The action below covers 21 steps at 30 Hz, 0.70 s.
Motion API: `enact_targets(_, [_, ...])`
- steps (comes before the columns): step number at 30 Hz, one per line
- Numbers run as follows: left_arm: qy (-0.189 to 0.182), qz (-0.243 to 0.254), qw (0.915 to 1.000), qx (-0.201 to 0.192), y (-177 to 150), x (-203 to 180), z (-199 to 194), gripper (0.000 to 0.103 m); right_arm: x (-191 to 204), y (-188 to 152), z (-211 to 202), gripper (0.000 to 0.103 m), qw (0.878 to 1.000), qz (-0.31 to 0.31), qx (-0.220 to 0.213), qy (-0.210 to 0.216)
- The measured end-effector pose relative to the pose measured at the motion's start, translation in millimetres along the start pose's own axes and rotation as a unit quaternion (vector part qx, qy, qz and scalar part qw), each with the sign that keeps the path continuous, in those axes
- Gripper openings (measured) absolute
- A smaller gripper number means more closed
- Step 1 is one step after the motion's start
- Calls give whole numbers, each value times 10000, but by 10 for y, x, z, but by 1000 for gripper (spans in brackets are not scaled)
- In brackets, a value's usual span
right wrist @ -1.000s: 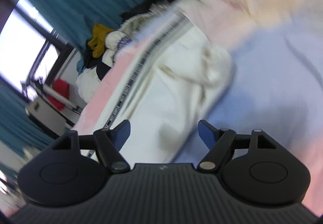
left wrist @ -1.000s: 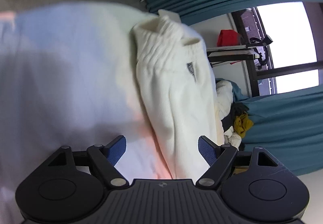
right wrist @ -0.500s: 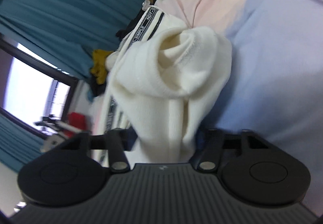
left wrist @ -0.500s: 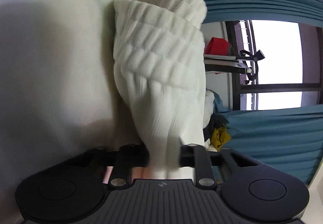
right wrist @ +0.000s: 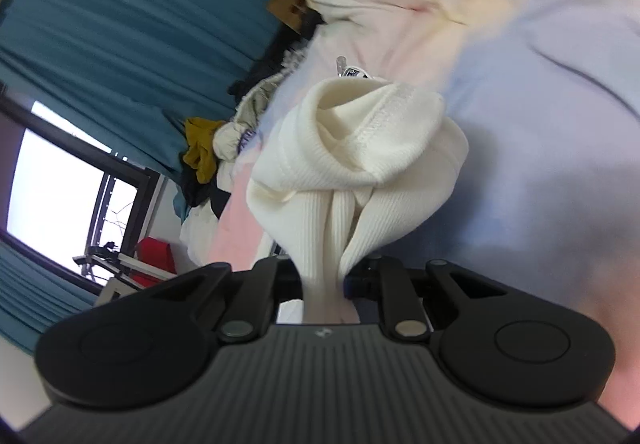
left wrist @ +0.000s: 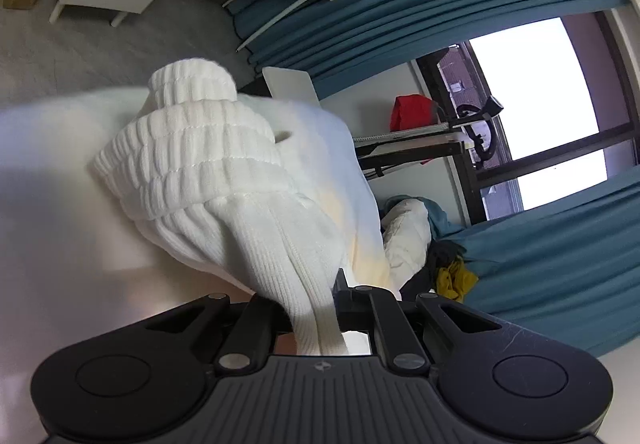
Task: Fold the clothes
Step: 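Grasp the cuff with the left tool while the right tool grasps the hem, then open both tools to lay the sweatshirt flat on the bed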
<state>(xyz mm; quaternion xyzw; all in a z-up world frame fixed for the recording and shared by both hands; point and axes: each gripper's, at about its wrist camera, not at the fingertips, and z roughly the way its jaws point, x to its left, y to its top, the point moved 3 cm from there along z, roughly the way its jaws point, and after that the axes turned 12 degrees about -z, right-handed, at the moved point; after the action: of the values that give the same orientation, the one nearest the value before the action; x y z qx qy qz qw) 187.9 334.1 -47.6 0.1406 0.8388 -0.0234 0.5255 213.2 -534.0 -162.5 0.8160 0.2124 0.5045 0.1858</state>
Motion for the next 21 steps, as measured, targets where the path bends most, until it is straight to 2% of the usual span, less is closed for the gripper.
enact_targets(3, [146,184,9997,48,12,16,-394,9,-125,-111,-292,16,9994,49,312,-169])
enact_targets(7, [414,171,9989,148,-61,222,-757,9,-354,-333,-644,16,9946,549,717,-517])
enact_targets(10, [576,158,9980,183,-105,513,-957,9,-453,-381,-726,16,9914,834,874,-498])
enact_targets(14, [659,439,9967,197,-143,729,-1008,12,-548,-459,-674,17,9886,840,1103,-595])
enact_targets(19, [699,719,9947,219,-189,735,-1174,24,-616,-495,-638,23,9875,844,1226,-525])
enact_targets(20, [691,775,9944,211,-202,723,-1222,32,-609,-492,-639,24,9878,771,1247,-532])
enact_targets(21, [680,841,9939,208,-218,712,-1291,44,-602,-489,-642,25,9880,704,1266,-543])
